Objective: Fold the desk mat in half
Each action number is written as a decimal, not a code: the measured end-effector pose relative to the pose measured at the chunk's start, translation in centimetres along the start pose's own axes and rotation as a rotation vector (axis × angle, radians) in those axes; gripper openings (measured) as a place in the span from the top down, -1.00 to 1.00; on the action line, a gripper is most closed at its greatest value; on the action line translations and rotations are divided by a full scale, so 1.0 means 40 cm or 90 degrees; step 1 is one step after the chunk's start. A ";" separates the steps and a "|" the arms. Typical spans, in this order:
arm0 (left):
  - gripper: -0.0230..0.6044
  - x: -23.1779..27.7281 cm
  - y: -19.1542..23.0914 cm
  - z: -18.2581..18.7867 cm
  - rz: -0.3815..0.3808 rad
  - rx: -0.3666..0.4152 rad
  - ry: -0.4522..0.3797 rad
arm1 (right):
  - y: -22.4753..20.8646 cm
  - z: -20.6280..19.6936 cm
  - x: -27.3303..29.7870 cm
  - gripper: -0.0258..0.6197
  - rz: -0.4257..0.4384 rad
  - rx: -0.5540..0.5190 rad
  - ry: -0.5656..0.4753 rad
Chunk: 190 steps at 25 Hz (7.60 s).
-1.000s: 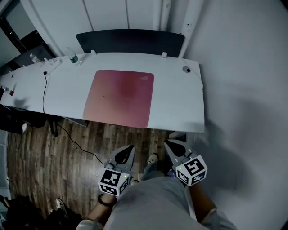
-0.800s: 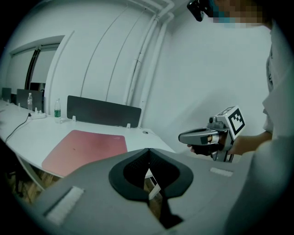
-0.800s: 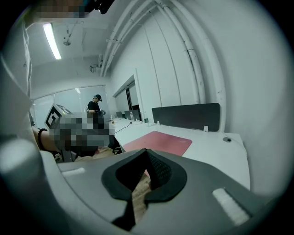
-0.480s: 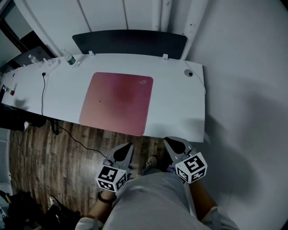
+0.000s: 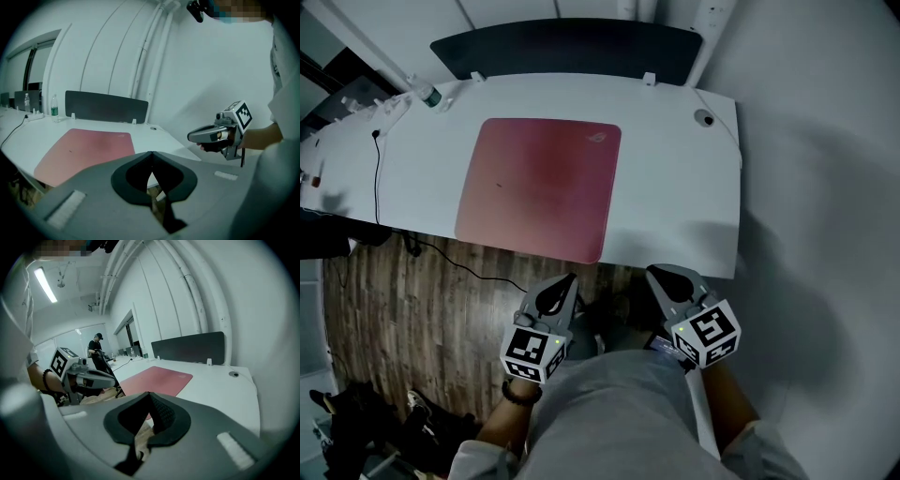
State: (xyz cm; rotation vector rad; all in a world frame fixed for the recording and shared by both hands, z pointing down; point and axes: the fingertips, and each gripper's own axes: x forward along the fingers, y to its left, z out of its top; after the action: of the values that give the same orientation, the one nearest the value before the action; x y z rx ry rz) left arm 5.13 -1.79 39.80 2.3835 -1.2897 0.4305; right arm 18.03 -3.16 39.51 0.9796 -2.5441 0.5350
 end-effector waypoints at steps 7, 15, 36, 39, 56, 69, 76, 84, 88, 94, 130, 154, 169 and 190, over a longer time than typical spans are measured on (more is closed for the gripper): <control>0.86 0.070 0.039 -0.089 -0.033 0.052 0.062 | -0.013 -0.030 0.034 0.90 -0.024 0.020 0.014; 0.75 0.152 0.073 -0.220 -0.070 0.091 0.150 | -0.009 -0.082 0.070 0.90 -0.041 0.046 0.025; 0.22 0.270 0.112 -0.380 0.003 0.329 0.268 | -0.016 -0.170 0.081 0.90 -0.047 0.102 0.032; 0.18 0.282 0.121 -0.395 0.030 0.385 0.280 | -0.022 -0.181 0.078 0.90 -0.044 0.106 0.030; 0.78 0.286 0.118 -0.339 0.028 0.267 0.237 | -0.036 -0.180 0.066 0.90 -0.023 0.128 0.012; 0.81 0.271 0.129 -0.290 0.007 0.119 0.192 | -0.039 -0.172 0.084 0.90 -0.005 0.095 0.029; 0.81 0.230 0.163 -0.200 0.011 0.108 0.149 | 0.000 -0.133 0.124 0.90 0.007 0.074 0.025; 0.81 0.159 0.251 -0.112 -0.020 0.107 0.099 | 0.060 -0.073 0.209 0.90 -0.043 0.067 0.025; 0.81 0.131 0.322 -0.082 -0.029 0.123 0.080 | 0.098 -0.059 0.261 0.90 -0.065 0.075 0.021; 0.81 0.076 0.447 -0.039 -0.023 0.123 0.063 | 0.155 -0.021 0.335 0.90 -0.081 0.074 0.021; 0.81 -0.092 0.910 -0.245 0.095 0.009 0.132 | 0.328 0.072 0.631 0.90 -0.041 0.017 0.064; 0.74 -0.116 0.952 -0.342 0.092 -0.028 0.168 | 0.384 0.073 0.690 0.90 -0.021 0.007 0.077; 0.55 -0.171 0.971 -0.407 0.114 -0.051 0.212 | 0.395 0.069 0.690 0.90 -0.023 0.009 0.079; 0.87 -0.233 0.783 -0.132 0.116 -0.054 0.089 | 0.355 0.159 0.584 0.90 0.026 -0.063 0.054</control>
State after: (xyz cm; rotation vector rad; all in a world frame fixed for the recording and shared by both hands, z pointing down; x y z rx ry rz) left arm -26.69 -8.11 46.37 2.1355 -1.4364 0.5730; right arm -9.25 -9.35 41.63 0.8541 -2.4946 0.4466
